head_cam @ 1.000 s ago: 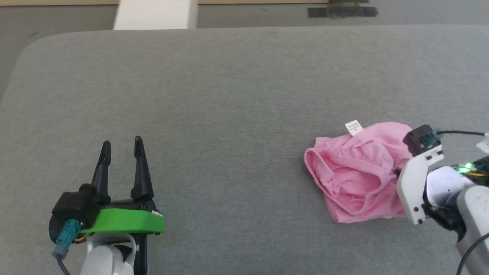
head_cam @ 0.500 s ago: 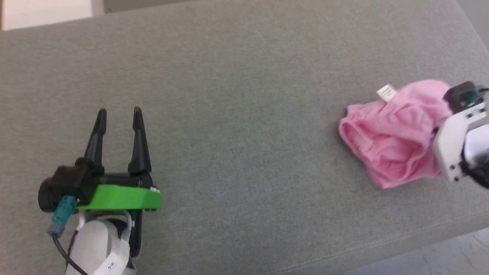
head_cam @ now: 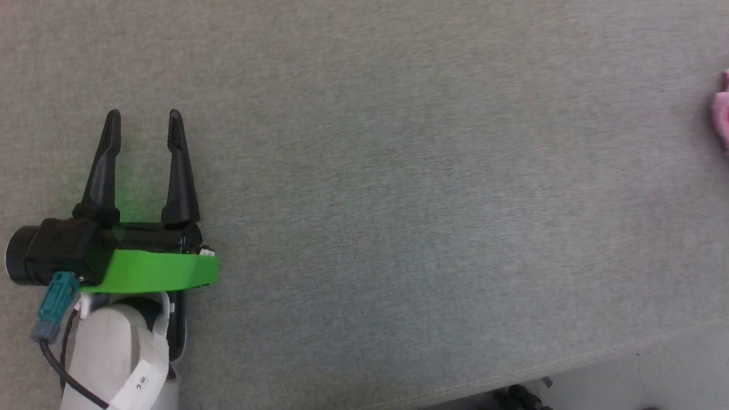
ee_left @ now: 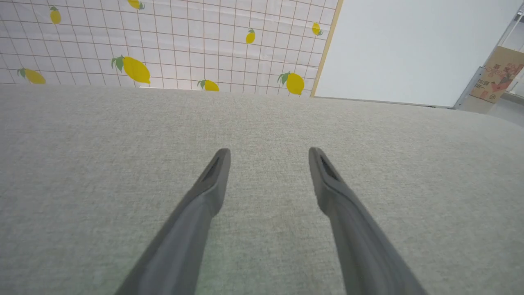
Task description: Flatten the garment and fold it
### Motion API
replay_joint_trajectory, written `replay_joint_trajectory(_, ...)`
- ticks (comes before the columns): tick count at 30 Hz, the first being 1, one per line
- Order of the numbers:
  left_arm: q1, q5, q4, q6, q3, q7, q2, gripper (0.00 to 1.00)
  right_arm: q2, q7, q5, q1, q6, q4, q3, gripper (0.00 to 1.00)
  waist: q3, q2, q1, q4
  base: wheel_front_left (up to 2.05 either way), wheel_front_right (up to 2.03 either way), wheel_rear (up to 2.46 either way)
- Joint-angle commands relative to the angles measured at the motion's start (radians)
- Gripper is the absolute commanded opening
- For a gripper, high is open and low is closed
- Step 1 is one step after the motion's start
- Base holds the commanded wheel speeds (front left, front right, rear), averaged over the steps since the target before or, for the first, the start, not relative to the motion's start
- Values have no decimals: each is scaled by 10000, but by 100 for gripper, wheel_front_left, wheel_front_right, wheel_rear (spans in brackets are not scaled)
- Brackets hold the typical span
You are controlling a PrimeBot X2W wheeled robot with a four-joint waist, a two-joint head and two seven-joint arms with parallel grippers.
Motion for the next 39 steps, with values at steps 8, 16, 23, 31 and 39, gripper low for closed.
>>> replay_joint_trajectory(8,204,-73,-14,192,173,-45,126,100,102,-1141,-1167,-299,-19,674,-1722,100,-231,-1,-2,636,0,0,0)
replay_joint_trajectory(16,720,-460,469,377,494,-332,-44,100,448,-2591,-155,-1016,-19,-1058,-395,100,-1984,-1,-2,716,0,0,0)
replay_joint_trajectory(23,960,-763,827,539,644,-489,-270,100,1373,-3427,1135,-1066,-19,-3036,869,100,-3186,-1,-2,1167,0,0,0)
replay_joint_trajectory(31,1119,-975,1183,688,734,-568,-407,100,3593,-4592,1688,-249,-19,-4643,661,100,-4225,-1,-2,1782,0,0,0)
replay_joint_trajectory(39,1249,-1061,1404,846,704,-576,-478,100,5566,-5704,1265,1332,-19,-6007,198,100,-4783,-1,-2,2098,0,0,0)
